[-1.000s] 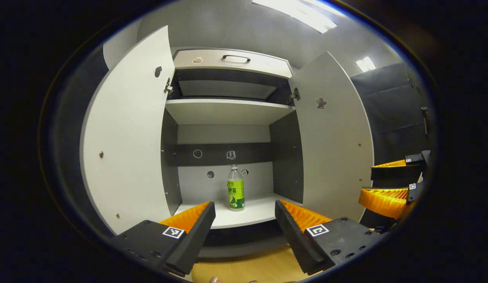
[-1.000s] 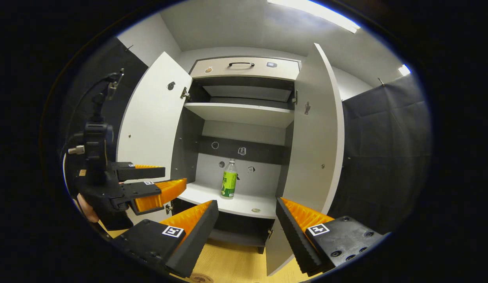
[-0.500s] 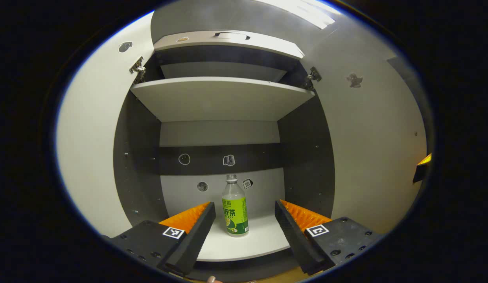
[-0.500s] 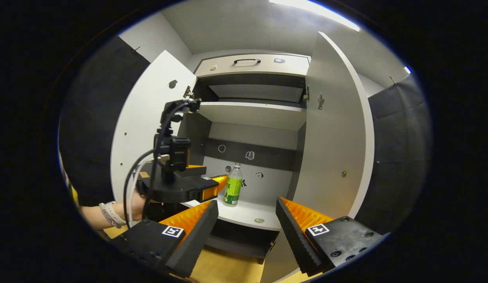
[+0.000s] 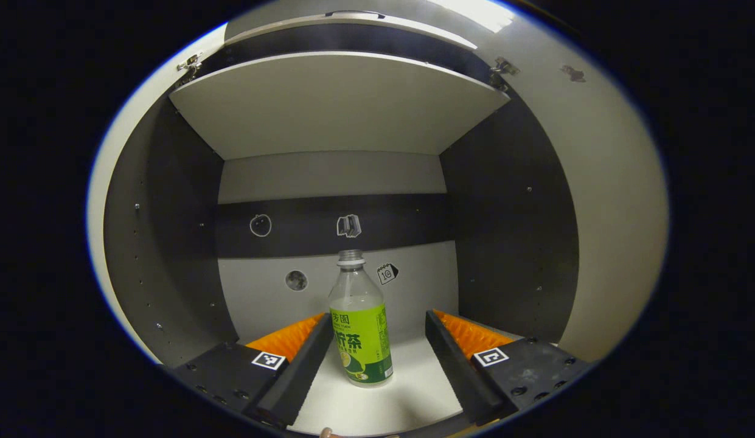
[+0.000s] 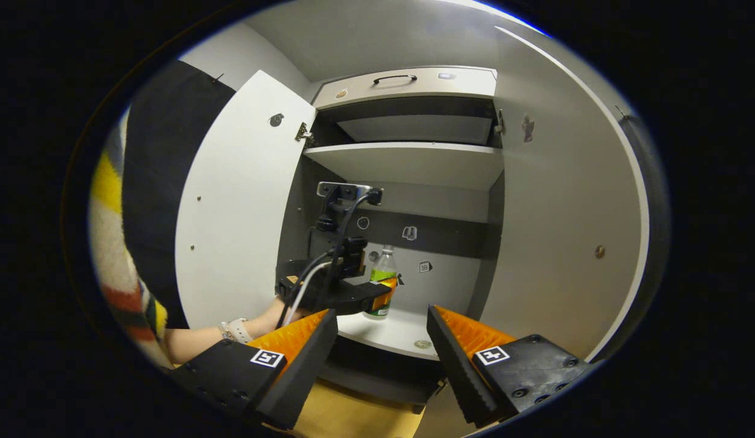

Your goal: Grasp the bottle in the cabinet with the left hand and place it on the coaster, then close the right door with the right hand and the left door with the left hand.

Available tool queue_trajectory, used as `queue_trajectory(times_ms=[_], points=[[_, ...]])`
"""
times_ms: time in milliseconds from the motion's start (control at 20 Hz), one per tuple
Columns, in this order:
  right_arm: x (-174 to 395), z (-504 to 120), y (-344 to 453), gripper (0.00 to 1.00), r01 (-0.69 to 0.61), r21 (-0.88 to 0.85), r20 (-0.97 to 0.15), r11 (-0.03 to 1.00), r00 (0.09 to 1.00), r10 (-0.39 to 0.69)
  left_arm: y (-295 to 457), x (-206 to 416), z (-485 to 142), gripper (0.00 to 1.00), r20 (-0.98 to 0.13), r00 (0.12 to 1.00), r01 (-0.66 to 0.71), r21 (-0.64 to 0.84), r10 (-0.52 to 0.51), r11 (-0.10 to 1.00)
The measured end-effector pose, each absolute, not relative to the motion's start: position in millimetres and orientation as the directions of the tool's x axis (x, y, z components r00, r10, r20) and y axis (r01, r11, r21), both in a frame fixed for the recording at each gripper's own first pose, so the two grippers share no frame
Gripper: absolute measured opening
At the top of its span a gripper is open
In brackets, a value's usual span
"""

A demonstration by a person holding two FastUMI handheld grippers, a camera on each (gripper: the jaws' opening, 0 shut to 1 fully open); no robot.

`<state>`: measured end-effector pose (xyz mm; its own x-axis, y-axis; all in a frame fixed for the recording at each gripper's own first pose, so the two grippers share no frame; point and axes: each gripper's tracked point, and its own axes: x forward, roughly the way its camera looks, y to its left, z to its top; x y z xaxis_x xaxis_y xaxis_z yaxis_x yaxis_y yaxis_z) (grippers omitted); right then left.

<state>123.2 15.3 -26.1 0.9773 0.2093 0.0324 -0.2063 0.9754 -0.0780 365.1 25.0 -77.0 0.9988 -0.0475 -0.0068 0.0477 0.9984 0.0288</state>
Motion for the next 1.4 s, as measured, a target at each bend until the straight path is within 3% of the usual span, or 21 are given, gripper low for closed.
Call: queue_trajectory(times_ms=[600,850,1400], points=[[147.0,-37.4,20.8,0.98,-0.266,-0.102,0.013,0.958,0.963,0.269,30.7,405.5,-98.0,0.95,0.009,1.000,0.027,0.005,-0.027,1.000],[149.3,-44.0,21.2,0.98,-0.271,-0.092,-0.009,0.958,0.962,0.272,32.8,407.7,-101.5,0.78,0.005,0.998,0.055,-0.004,-0.055,0.998],[123.7,-26.7,17.4,0.98,-0.221,-0.097,0.036,0.970,0.974,0.225,40.7,365.0,-60.9,0.75,0.050,0.996,0.082,-0.071,-0.078,0.994]])
